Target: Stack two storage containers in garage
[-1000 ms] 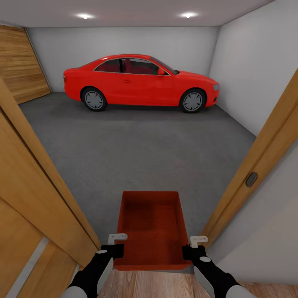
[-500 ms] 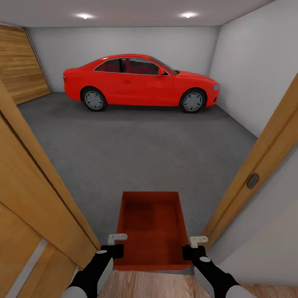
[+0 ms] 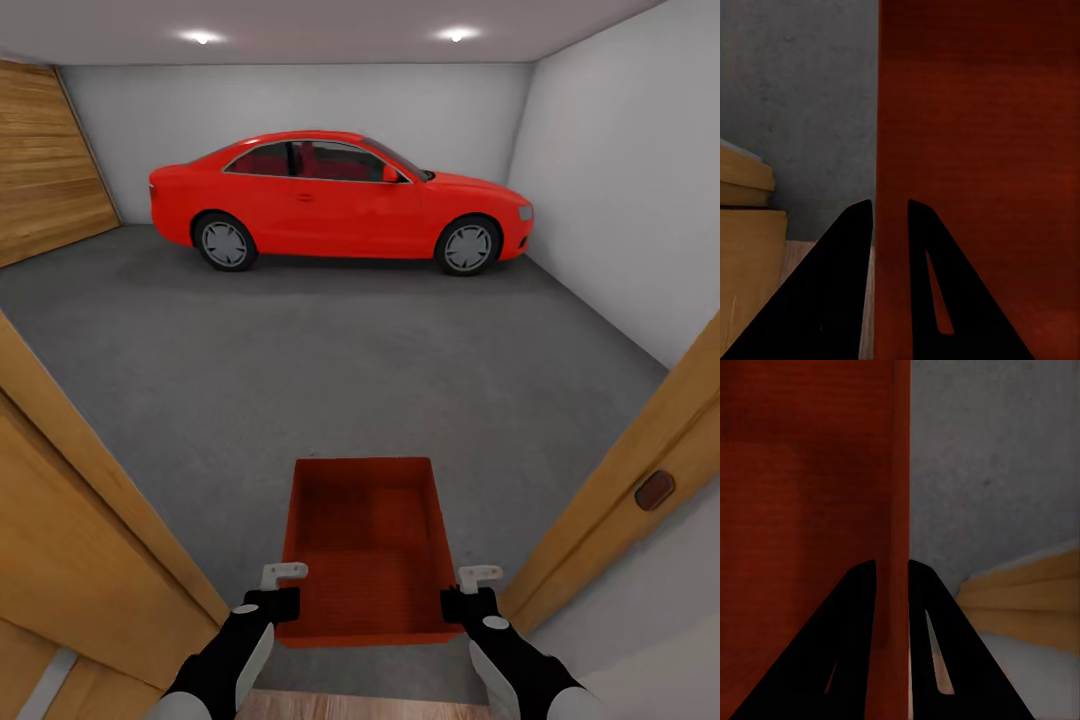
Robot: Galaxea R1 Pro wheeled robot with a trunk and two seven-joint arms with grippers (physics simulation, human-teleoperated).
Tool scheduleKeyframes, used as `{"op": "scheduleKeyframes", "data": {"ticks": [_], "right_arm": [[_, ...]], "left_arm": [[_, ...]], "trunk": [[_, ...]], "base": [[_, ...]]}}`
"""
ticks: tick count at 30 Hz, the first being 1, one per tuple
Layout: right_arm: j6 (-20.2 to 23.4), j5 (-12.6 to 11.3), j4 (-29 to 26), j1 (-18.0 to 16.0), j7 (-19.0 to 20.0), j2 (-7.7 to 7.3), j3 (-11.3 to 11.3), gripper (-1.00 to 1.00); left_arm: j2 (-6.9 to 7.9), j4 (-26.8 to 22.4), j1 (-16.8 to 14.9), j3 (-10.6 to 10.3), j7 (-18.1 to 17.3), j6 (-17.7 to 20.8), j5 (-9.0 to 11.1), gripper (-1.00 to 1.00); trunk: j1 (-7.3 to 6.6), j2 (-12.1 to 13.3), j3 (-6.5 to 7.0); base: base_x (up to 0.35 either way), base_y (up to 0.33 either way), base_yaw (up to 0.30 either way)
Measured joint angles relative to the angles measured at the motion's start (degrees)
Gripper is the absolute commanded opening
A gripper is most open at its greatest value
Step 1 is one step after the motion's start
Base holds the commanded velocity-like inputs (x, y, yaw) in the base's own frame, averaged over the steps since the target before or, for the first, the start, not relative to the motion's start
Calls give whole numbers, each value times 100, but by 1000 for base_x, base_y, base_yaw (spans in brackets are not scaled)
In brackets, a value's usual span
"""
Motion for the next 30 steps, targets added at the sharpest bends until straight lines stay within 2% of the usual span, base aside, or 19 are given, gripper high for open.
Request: {"op": "scheduleKeyframes", "data": {"ticks": [10, 30], "right_arm": [[0, -6, 39, 0, 7, 17, -18, -100], [0, 9, 22, 1, -10, 22, -18, -100]], "left_arm": [[6, 0, 0, 4, -8, 37, -17, -100], [15, 3, 0, 31, -48, 11, -45, -100]], "trunk": [[0, 0, 0], [-3, 0, 0]], "base": [[33, 0, 0], [326, 0, 0]]}}
